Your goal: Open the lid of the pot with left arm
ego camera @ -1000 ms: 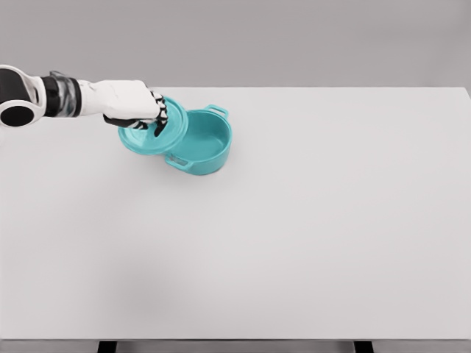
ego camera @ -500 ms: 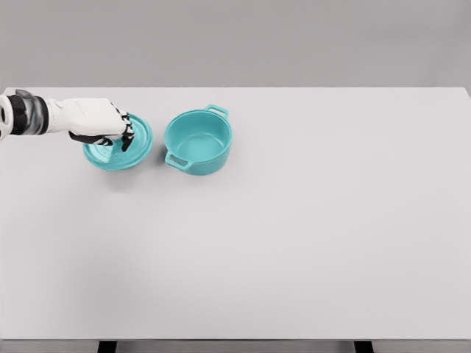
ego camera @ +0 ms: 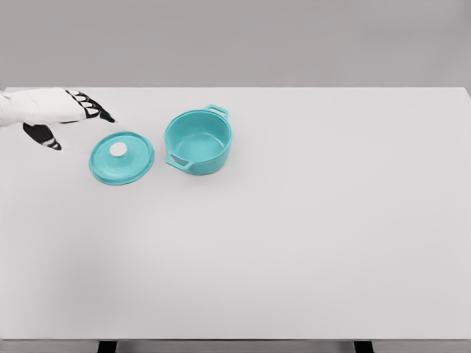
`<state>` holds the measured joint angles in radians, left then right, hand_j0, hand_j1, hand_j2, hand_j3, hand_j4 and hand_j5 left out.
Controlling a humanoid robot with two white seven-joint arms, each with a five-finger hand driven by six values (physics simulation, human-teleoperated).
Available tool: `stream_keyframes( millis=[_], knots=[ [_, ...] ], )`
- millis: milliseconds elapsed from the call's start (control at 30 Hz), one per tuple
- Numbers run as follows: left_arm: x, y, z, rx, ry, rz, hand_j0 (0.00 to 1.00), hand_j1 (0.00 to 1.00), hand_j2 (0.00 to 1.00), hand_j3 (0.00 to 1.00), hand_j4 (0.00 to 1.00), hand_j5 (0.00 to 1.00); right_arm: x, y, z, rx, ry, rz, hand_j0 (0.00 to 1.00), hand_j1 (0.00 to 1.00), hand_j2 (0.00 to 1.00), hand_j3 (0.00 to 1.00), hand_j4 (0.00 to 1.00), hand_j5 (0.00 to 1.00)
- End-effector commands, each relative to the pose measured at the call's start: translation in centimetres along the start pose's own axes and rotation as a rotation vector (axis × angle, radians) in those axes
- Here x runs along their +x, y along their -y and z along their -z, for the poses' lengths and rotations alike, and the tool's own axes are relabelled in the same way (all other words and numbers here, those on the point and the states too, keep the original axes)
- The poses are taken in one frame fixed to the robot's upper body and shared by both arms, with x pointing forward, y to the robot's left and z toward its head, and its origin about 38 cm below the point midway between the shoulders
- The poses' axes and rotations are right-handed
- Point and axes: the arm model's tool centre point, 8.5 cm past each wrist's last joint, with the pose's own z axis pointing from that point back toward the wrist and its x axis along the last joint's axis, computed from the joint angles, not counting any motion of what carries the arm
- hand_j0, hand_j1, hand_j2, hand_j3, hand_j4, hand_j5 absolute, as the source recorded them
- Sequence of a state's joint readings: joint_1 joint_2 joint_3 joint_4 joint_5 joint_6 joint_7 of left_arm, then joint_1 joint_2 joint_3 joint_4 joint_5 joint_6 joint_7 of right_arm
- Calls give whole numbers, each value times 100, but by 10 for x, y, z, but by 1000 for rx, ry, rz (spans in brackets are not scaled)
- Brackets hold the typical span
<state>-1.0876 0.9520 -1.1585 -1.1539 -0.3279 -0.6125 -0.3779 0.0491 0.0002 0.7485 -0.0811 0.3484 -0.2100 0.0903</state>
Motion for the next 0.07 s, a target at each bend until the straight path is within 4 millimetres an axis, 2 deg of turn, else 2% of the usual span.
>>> stream_keyframes(
  millis=[0,33],
  knots=[
    [-12,0,-21,42,-29,-66,100,100,100,100,100,100,0,0,0,0,0,0,100,100,100,100,100,100],
    [-12,-1,-21,43,-29,-66,100,100,100,100,100,100,0,0,0,0,0,0,100,100,100,100,100,100]
  ],
)
